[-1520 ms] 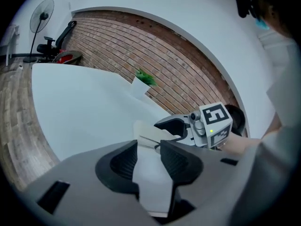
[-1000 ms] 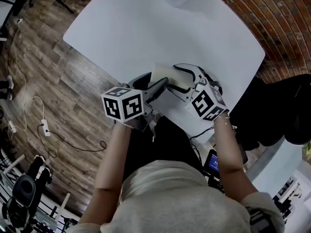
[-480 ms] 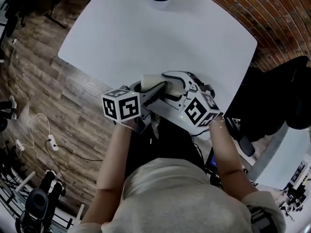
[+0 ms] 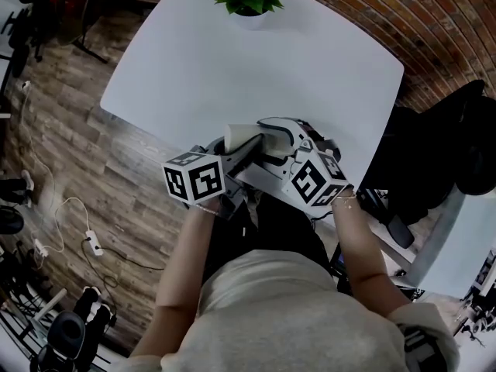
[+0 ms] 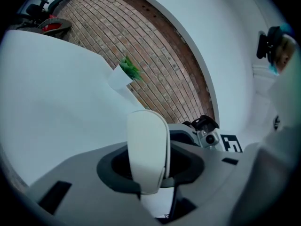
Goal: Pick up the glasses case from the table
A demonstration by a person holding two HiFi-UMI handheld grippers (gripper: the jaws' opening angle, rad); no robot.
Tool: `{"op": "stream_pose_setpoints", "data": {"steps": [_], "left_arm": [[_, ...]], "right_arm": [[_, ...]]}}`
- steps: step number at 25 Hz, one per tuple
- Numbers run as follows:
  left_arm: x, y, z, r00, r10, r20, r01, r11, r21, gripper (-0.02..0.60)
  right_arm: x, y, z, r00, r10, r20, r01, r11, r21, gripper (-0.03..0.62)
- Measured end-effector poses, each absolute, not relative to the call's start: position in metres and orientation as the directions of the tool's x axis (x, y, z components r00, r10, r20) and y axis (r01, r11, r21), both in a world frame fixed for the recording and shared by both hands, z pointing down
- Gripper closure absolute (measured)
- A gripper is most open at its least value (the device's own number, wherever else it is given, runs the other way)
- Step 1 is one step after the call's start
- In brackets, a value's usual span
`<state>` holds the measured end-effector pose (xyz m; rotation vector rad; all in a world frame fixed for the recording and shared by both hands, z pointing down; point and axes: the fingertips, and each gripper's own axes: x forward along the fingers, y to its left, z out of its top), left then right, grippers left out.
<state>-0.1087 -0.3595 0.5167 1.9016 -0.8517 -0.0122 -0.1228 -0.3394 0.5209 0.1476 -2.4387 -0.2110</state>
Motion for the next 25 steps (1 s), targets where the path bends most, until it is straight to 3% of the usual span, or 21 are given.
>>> {"op": "stream_pose_setpoints", "data": {"steps": [7,17,25], "left_arm": [[-0.13,-0.366,0.494,0.706,-0.618,0.346,-0.601,-0.264,0.755,0.423],[-0.149,-0.374,0.454,0.678,-0.682,0.275,-0.604,-0.303,0.737,0.425],[-0.157,-0.379,0.424,0.643,-0.735,0.214,-0.606,-0.318,0.729,0.425]], "right_arm": [[-0.124,-0.347,0.498,-0.749,-0.288,0.597,-0.188,0.956,0.225,0.315],[-0.111,-0.358,0.446,-0.825,-0.351,0.444,-0.362,0.93,0.063,0.365],[-0.095,-0.368,0.409,-0.83,-0.459,0.318,-0.476,0.879,0.024,0.506]]}}
